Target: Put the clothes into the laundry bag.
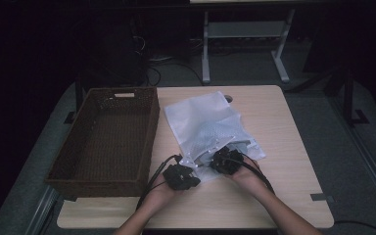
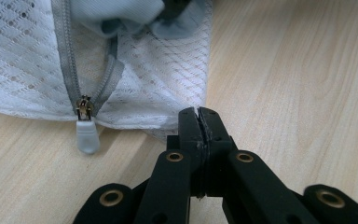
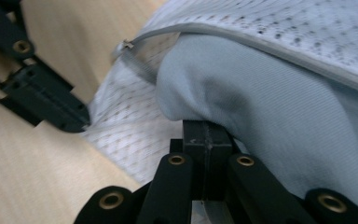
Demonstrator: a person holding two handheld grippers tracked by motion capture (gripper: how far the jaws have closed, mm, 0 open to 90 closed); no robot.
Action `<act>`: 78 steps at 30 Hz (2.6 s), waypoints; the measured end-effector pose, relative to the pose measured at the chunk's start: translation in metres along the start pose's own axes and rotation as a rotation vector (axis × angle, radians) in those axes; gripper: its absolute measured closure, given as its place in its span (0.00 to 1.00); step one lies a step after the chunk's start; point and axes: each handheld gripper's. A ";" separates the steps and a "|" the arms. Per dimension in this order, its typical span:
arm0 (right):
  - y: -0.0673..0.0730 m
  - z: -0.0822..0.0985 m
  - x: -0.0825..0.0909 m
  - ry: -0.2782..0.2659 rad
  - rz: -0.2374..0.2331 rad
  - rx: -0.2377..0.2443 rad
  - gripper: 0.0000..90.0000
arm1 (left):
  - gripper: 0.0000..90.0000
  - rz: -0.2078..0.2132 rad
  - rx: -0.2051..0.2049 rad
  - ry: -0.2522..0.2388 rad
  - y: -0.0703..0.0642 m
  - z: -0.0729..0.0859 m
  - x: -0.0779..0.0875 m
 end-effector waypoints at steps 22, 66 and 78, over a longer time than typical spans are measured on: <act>-0.076 0.073 0.075 -0.048 0.117 -0.160 0.57 | 0.98 -0.002 0.034 0.003 0.006 0.003 0.008; -0.037 0.119 0.086 0.031 0.038 -0.156 0.98 | 0.97 -0.016 -0.015 -0.105 -0.011 -0.038 0.036; -0.039 0.120 0.088 0.028 0.036 -0.144 0.98 | 1.00 0.059 -0.131 -0.043 -0.039 -0.092 -0.030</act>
Point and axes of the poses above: each handheld gripper's, and its own axes: x roughly backward along the jaws, z roughly out of its underside, y roughly to its left, and after that the axes turned 1 degree about -z, right-handed
